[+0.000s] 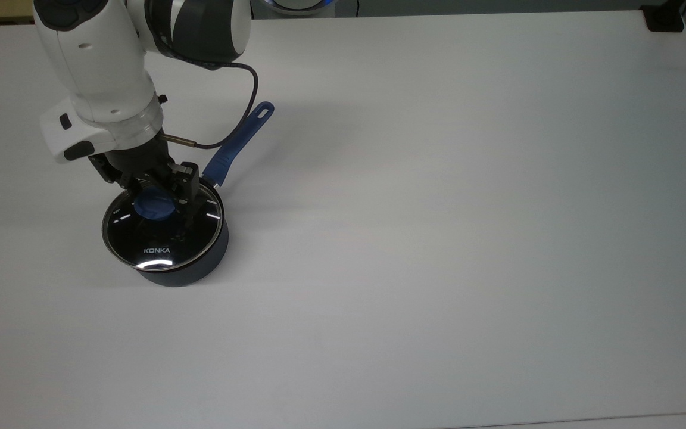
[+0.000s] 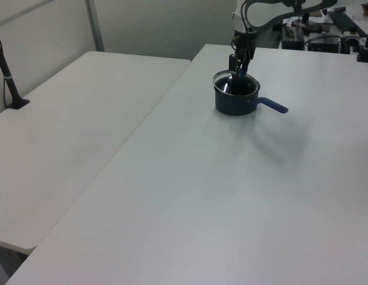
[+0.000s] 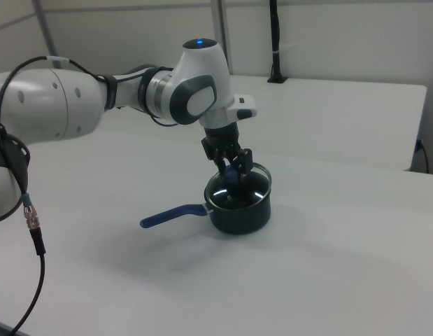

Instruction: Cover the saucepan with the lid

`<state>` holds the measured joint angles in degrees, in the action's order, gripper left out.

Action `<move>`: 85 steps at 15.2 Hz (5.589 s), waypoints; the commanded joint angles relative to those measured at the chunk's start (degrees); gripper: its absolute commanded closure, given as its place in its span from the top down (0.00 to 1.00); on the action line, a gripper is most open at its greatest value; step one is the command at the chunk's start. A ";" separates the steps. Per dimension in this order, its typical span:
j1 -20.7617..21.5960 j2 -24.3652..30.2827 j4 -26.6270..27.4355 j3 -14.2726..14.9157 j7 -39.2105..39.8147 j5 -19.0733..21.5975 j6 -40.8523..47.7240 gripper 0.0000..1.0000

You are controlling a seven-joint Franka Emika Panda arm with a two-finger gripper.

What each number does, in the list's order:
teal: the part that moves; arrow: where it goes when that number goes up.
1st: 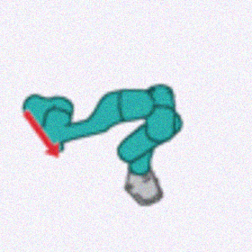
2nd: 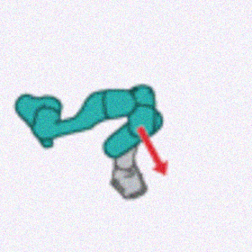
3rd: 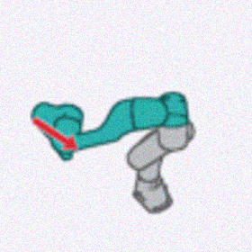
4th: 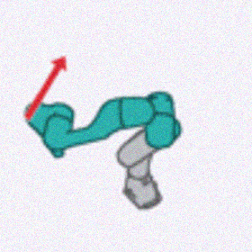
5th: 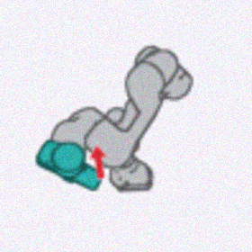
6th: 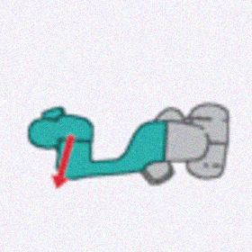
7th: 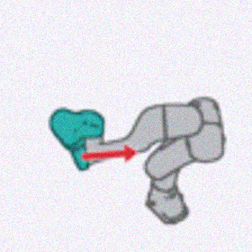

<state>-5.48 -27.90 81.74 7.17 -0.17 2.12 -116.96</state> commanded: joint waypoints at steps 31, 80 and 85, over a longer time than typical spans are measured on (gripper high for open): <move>0.82 2.85 1.41 2.24 -0.44 5.00 3.58 0.59; 1.44 3.63 4.57 4.61 1.05 1.93 -3.89 1.00; 4.25 8.11 5.10 4.52 0.70 2.28 3.57 1.00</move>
<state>-4.01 -24.92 84.56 10.85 0.66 4.91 -118.30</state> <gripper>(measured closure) 0.000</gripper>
